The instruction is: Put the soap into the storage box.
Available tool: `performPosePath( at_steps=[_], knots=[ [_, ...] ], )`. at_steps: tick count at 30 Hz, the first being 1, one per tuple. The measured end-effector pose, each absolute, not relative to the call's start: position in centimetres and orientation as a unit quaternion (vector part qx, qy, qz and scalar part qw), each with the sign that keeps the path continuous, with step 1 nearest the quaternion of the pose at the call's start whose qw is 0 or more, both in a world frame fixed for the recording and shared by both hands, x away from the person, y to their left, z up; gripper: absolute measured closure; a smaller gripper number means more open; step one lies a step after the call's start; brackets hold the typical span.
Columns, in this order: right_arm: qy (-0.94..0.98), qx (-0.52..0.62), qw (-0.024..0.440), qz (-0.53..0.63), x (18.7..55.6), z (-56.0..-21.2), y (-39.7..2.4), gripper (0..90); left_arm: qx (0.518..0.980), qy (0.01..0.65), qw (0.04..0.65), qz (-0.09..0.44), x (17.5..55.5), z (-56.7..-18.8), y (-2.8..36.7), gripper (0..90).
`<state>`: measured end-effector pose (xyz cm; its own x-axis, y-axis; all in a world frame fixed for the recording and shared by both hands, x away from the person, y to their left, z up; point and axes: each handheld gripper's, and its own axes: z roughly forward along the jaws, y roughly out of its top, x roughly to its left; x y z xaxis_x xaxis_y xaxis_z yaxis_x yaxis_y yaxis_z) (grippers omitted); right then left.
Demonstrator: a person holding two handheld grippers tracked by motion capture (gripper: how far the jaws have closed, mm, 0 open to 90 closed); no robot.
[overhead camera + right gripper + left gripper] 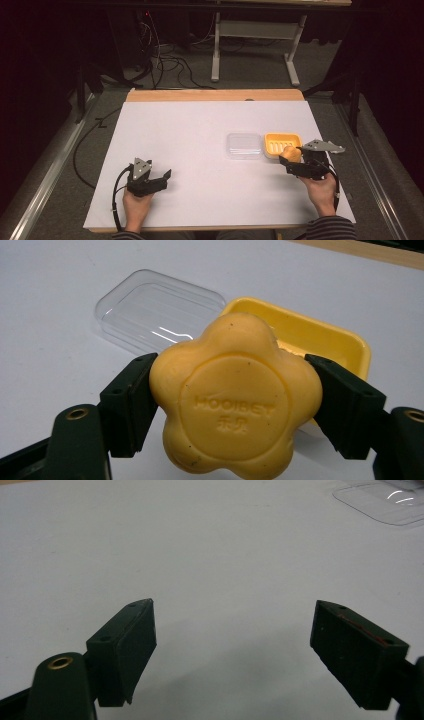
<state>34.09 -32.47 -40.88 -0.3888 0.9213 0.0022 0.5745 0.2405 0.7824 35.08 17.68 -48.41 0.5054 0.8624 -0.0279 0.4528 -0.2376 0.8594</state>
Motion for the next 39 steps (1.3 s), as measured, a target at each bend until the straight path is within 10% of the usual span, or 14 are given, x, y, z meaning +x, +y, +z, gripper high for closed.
performPosePath(
  at_steps=[39],
  knots=[
    [0.743, 0.541, 0.228, 0.320, 40.1, -41.8, -32.9, 26.5, 0.750, 0.440, 0.435, 0.234, 35.1, -48.4, 17.7, 19.0]
  ],
)
